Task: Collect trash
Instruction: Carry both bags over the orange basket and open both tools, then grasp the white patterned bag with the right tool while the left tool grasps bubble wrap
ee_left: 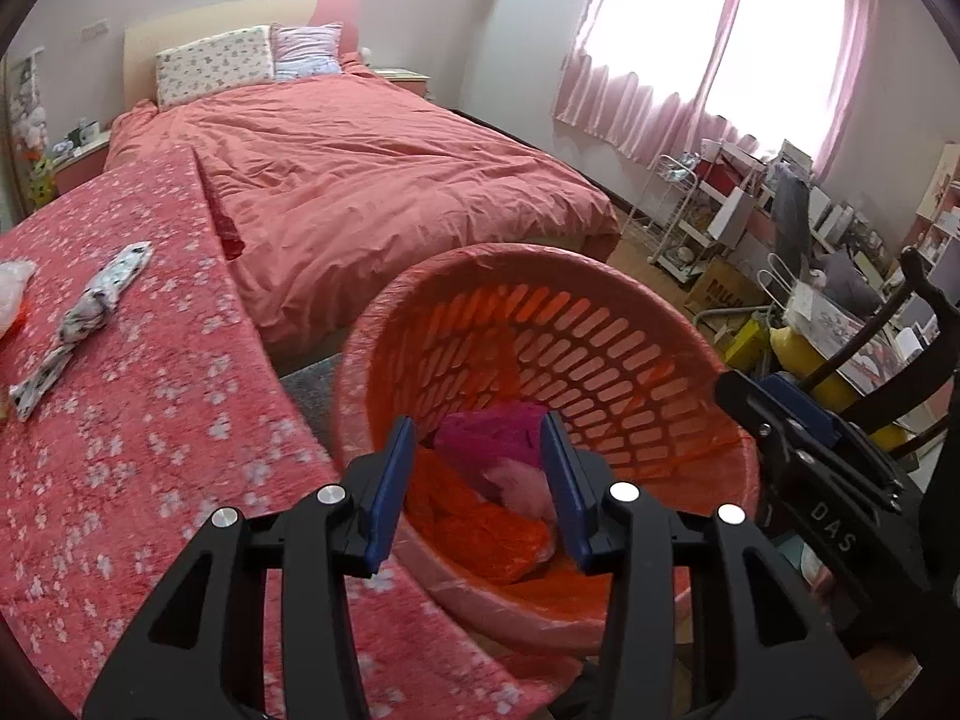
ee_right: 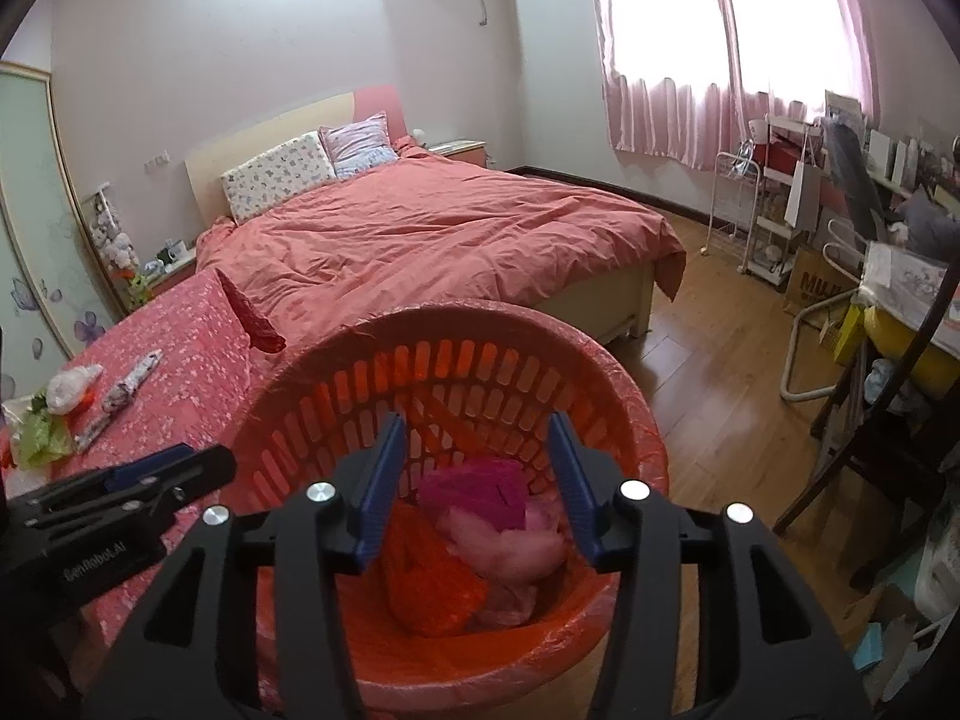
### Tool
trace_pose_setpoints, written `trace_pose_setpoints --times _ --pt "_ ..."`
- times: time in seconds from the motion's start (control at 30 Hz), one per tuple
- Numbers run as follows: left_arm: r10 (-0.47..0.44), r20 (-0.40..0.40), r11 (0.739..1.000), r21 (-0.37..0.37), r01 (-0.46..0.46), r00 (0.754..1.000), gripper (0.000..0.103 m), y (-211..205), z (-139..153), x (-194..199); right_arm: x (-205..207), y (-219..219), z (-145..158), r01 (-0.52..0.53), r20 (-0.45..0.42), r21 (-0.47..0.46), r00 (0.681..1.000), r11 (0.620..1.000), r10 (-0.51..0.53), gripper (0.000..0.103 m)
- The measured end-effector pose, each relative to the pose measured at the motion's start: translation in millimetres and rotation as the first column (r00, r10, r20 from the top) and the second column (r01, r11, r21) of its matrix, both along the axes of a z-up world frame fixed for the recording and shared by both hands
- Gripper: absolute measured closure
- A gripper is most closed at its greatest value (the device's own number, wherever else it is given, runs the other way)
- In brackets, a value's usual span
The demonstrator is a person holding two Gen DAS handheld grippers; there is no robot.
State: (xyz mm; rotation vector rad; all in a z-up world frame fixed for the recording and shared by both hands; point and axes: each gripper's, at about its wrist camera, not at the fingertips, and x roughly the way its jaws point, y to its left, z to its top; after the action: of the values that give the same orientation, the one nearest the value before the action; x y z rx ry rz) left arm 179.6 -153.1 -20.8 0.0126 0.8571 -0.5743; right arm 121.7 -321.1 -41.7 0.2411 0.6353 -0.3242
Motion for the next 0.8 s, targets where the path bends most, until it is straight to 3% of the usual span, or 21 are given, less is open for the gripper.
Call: trace_pose_setpoints --times 0.53,0.8 --pt "0.177 0.038 0.982 0.059 -0.179 0.983 0.054 92 9 -1 14 69 19 -0.128 -0.001 -0.039 0.992 0.991 0.128 0.041" --pt "0.318 0.117 0.941 0.077 -0.328 0.941 0.050 181 24 -14 42 141 29 -0.267 -0.013 -0.047 0.964 0.963 0.267 0.041"
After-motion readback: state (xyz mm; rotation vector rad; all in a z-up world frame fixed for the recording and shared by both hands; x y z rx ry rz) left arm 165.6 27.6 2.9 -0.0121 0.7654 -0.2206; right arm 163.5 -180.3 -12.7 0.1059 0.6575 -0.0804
